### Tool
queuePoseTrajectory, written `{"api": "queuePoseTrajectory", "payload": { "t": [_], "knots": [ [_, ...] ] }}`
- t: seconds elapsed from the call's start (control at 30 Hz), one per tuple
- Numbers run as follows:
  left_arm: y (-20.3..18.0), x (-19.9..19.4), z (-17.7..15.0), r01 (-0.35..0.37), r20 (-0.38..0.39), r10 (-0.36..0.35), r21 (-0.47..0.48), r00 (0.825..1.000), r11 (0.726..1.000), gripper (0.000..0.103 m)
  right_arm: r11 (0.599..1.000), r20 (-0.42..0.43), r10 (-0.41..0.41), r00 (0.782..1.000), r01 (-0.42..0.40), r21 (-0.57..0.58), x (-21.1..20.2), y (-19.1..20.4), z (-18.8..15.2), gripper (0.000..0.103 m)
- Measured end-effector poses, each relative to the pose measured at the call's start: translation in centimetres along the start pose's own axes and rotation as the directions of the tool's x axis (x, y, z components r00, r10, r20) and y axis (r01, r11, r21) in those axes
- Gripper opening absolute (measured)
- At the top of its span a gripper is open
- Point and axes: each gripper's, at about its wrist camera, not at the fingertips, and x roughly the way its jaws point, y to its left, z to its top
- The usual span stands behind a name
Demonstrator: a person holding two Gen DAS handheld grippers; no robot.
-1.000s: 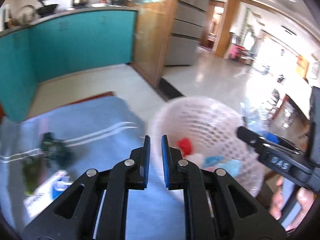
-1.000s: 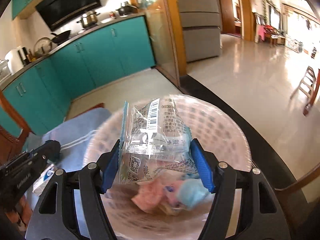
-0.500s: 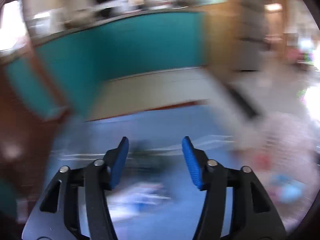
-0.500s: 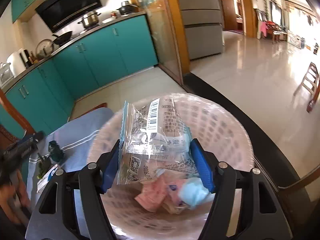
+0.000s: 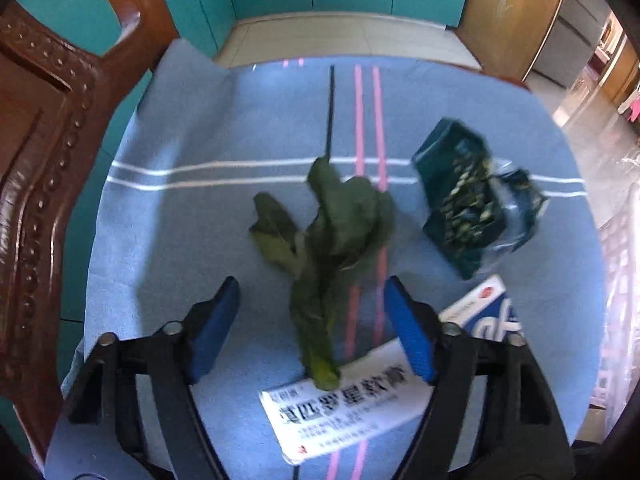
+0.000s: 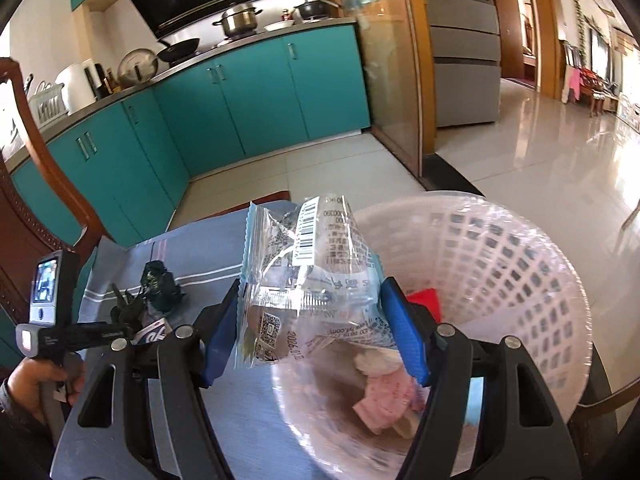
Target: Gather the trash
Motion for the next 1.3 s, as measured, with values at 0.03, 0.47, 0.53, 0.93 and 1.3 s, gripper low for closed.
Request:
{"api": "queuePoseTrajectory", "payload": {
  "t": [0.03,0.47,0.53,0.93,1.3],
  "knots": [
    [0.2,0.1,0.0,0.023,0.001,-0.023,-0.009,1.0,1.0,0.069,1.0,-0.001,0.002,1.0,-0.002,-0.005,0.1,0.3,0.0,0.068],
    [2.5,-2.2,0.2,0.133,0.107,-0.124,-0.08,0.986,0.988,0.015,1.0,-0.008,0.011,1.0,-0.012,-0.017,0.7,1.1,-0.3,0.068],
    [2.8,-3.6,0.0,0.146,0.164,-0.131,-0.081,0.978,0.986,0.015,1.0,-0.008,0.013,1.0,-0.013,-0.015,0.7,1.1,-0.2,0.068],
    [-0.2,-13.4,-1.5,0.338,0.412,-0.357,0.121,0.838,0.933,0.015,1.0,0.003,-0.013,1.0,0.013,-0.014,-0.3,0.3,-0.4,0.068],
    [-13.1,-14.7,-4.8,0.436,0.352,-0.576,0.403,0.738,0.805,0.015,0.989,0.043,-0.108,0.993,0.103,0.111,-3.6,-6.9,-0.8,0.068]
  ]
}}
